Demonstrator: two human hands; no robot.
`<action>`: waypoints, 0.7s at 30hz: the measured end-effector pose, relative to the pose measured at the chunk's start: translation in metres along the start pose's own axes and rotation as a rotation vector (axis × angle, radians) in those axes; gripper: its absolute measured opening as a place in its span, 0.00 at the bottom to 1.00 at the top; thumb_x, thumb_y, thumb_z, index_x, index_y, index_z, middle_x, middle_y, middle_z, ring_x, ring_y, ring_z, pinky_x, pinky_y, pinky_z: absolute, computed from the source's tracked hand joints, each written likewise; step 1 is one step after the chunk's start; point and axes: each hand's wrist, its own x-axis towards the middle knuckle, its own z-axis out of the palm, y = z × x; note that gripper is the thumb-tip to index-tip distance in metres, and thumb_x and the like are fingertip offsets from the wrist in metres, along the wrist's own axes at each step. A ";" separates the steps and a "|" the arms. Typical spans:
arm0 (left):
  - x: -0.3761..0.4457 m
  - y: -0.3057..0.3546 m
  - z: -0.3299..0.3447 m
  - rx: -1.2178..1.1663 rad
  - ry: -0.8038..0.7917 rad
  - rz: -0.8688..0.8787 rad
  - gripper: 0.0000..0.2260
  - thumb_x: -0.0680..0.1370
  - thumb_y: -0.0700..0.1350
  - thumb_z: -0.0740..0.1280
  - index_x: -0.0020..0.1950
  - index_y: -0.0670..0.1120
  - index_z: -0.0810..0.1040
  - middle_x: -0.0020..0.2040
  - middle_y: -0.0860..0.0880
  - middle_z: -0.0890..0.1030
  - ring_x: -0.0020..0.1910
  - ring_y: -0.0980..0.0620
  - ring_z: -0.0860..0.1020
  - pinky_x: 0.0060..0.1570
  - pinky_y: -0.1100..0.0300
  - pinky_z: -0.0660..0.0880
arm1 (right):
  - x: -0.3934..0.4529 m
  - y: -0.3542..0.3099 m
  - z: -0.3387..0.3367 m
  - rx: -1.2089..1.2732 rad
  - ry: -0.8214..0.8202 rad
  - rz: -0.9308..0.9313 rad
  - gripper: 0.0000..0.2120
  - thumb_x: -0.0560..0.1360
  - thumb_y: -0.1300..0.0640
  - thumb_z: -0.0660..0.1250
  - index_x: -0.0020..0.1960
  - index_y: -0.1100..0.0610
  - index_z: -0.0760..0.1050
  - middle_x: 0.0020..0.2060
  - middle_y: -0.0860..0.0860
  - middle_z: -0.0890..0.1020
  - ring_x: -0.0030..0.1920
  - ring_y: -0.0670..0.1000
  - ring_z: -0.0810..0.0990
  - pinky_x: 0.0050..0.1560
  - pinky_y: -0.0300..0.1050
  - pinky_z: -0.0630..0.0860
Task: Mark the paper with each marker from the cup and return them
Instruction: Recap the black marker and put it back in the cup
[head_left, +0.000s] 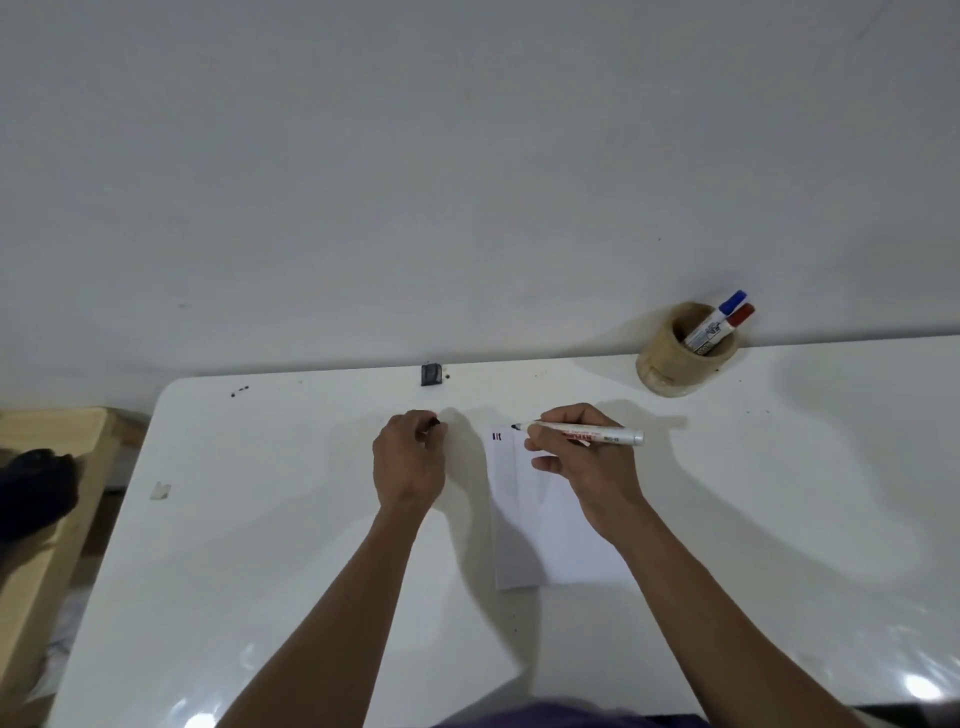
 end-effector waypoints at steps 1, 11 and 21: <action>-0.004 0.003 -0.003 -0.073 0.009 -0.017 0.06 0.78 0.43 0.69 0.52 0.45 0.83 0.49 0.47 0.84 0.50 0.48 0.81 0.52 0.57 0.74 | -0.001 -0.001 0.000 -0.010 -0.003 -0.006 0.06 0.73 0.69 0.75 0.45 0.62 0.79 0.40 0.58 0.85 0.42 0.56 0.87 0.40 0.49 0.81; -0.074 0.037 -0.056 -1.005 -0.245 -0.361 0.06 0.79 0.45 0.69 0.48 0.45 0.85 0.48 0.51 0.84 0.45 0.51 0.76 0.44 0.54 0.74 | -0.059 -0.018 0.029 -0.138 -0.031 -0.245 0.07 0.72 0.62 0.78 0.44 0.62 0.80 0.38 0.51 0.86 0.39 0.46 0.84 0.41 0.49 0.83; -0.144 0.021 -0.083 -1.121 -0.405 -0.358 0.07 0.79 0.45 0.68 0.46 0.46 0.85 0.45 0.50 0.84 0.44 0.51 0.76 0.44 0.54 0.72 | -0.131 0.001 0.042 -0.212 0.004 -0.296 0.08 0.71 0.58 0.80 0.42 0.58 0.82 0.39 0.51 0.86 0.41 0.50 0.85 0.47 0.65 0.82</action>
